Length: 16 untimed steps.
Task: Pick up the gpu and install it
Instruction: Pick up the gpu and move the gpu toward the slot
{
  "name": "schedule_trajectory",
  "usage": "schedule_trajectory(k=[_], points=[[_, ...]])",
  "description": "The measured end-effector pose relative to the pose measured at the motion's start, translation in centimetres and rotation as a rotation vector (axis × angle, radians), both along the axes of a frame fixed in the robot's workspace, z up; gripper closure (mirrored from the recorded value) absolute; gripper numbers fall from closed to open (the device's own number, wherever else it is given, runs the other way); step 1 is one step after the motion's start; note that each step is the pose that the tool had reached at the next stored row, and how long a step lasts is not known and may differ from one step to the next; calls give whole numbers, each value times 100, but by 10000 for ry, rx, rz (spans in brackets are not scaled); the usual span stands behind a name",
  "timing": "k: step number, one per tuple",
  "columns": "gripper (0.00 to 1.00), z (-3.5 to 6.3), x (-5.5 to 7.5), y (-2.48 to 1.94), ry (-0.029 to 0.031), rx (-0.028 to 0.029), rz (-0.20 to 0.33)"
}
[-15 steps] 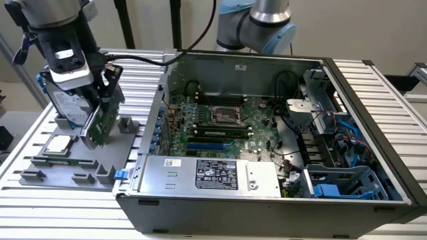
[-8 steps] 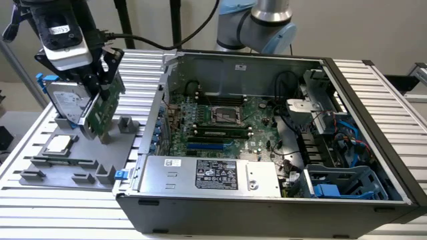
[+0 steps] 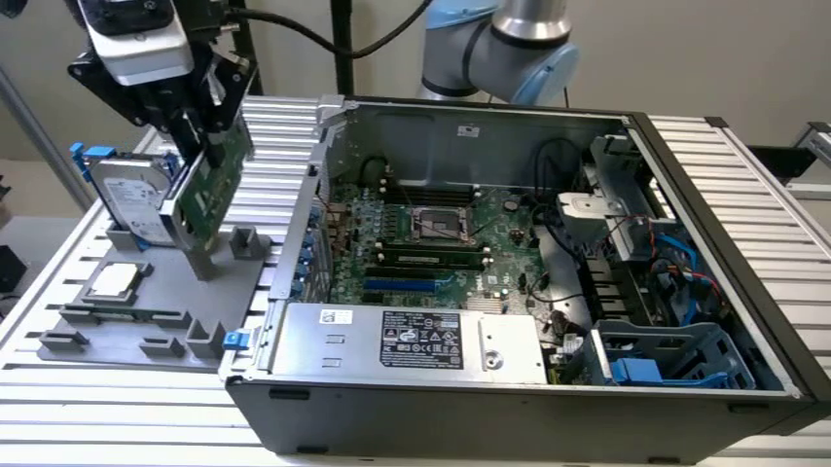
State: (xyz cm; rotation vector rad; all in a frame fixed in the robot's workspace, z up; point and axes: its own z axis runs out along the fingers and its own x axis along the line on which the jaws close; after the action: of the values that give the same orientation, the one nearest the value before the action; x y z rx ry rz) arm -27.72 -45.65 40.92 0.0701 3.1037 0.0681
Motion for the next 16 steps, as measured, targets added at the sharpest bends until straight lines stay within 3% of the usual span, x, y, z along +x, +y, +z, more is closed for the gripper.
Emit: schedule_trajectory(k=[9,16], points=[[100,403,402,-47,58,15,2],[100,477,723,-47,130,15,2]])
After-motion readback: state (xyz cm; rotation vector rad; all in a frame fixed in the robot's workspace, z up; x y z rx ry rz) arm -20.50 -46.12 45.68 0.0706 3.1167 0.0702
